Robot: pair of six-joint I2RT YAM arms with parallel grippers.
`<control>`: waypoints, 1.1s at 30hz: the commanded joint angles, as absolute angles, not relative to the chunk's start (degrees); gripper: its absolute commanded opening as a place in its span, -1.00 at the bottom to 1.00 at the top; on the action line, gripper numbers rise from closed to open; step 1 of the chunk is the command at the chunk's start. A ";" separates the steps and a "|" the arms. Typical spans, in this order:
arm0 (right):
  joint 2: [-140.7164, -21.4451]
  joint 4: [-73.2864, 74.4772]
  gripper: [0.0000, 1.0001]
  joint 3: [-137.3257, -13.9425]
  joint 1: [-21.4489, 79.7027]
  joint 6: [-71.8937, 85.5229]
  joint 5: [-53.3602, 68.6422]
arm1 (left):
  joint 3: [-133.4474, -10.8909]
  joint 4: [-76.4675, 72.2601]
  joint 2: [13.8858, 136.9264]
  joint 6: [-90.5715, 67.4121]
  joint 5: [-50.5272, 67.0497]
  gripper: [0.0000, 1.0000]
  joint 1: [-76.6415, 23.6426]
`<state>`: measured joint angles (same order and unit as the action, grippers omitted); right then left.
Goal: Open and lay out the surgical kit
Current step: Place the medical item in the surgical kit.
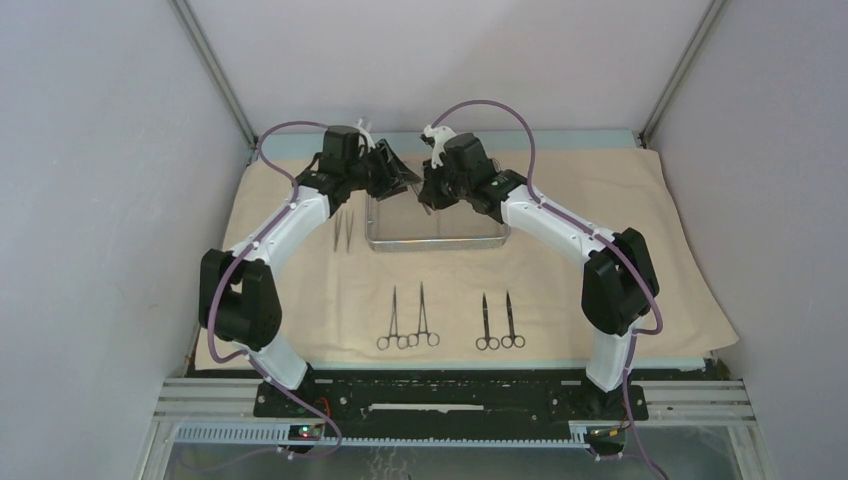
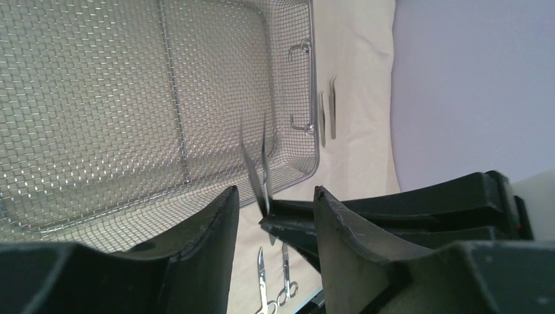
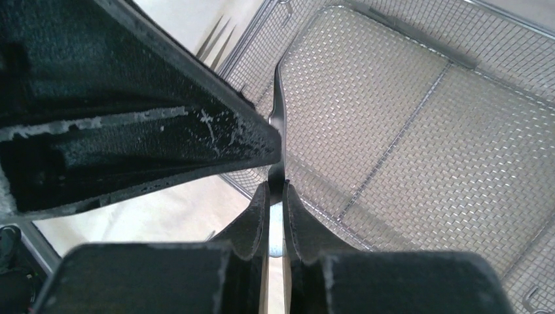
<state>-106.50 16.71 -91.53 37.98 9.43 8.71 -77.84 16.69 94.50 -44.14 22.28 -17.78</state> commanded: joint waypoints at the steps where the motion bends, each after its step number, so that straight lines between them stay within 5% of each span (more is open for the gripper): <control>1: -103.05 17.26 -1.00 -92.88 38.41 10.99 10.83 | -77.78 12.51 93.76 -46.05 23.00 -0.01 -18.06; 33: -103.50 16.74 -1.00 -93.01 36.06 14.49 11.73 | -76.53 13.49 93.61 -46.41 22.05 0.00 -17.85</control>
